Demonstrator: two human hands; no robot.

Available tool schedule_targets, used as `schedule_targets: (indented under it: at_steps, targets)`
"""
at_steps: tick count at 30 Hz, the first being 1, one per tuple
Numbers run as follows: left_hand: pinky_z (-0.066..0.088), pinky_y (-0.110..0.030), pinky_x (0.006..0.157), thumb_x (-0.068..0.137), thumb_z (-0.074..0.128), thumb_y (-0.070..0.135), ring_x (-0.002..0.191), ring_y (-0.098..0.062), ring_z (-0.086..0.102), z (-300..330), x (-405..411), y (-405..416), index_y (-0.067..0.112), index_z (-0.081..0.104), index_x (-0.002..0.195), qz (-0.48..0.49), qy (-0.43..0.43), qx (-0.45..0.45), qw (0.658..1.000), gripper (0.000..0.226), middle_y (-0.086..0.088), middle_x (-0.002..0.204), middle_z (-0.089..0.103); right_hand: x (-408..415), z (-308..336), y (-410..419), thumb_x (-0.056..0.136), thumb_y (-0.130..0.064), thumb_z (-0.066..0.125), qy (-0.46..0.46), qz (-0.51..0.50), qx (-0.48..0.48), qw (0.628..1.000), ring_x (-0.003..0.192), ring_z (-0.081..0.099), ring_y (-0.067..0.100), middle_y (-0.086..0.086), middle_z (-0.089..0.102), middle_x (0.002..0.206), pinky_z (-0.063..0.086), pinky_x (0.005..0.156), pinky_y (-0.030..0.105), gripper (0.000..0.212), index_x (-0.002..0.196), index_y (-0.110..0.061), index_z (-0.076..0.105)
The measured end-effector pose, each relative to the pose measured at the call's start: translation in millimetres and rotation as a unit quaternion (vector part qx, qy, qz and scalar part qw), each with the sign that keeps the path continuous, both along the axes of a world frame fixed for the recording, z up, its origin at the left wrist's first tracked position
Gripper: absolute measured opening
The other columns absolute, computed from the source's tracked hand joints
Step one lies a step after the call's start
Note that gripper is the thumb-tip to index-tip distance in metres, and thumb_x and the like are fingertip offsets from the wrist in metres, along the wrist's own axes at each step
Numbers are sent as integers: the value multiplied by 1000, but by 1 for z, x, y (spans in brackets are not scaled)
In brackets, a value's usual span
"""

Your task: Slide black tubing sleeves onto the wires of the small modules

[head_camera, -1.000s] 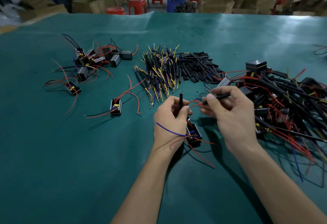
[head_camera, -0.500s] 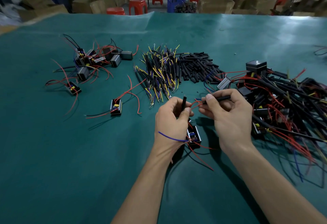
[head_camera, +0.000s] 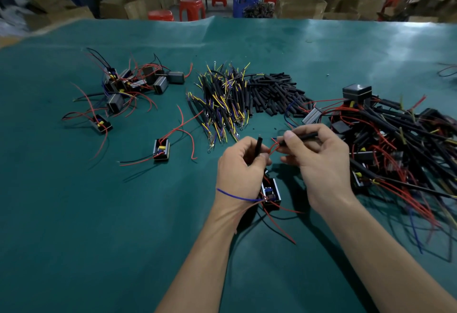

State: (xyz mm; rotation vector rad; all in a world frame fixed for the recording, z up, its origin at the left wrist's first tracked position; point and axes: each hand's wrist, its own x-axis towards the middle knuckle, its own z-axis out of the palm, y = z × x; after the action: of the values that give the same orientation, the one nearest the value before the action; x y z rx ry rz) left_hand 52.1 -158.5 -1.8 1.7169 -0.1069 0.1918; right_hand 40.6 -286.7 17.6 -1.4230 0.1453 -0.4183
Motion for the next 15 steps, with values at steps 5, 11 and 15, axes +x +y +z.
schedule_targets:
  at_steps: [5,11,15]
  targets:
    - [57,-38,73,72,60,16,71,-26,72,2,-1,-1,24,64,70,0,1,3,1000,9,-1,67,72,2,3,-9,90,-12,76,-44,2,-177,983,69,76,18,0,77,77,57,61,26,17,88,-25,64]
    - [58,-42,73,71,61,18,69,-21,71,0,0,-1,25,64,67,-10,-7,34,999,9,0,67,73,1,5,-13,89,-15,77,-53,2,-251,966,68,74,12,-4,76,74,62,68,35,15,92,-25,65]
    - [56,-43,73,71,60,17,71,-24,70,2,-3,-1,20,66,70,-19,-16,54,998,7,-1,69,73,-3,12,-20,88,-22,79,-53,13,-332,942,63,72,9,-11,73,68,62,71,41,15,92,-28,66]
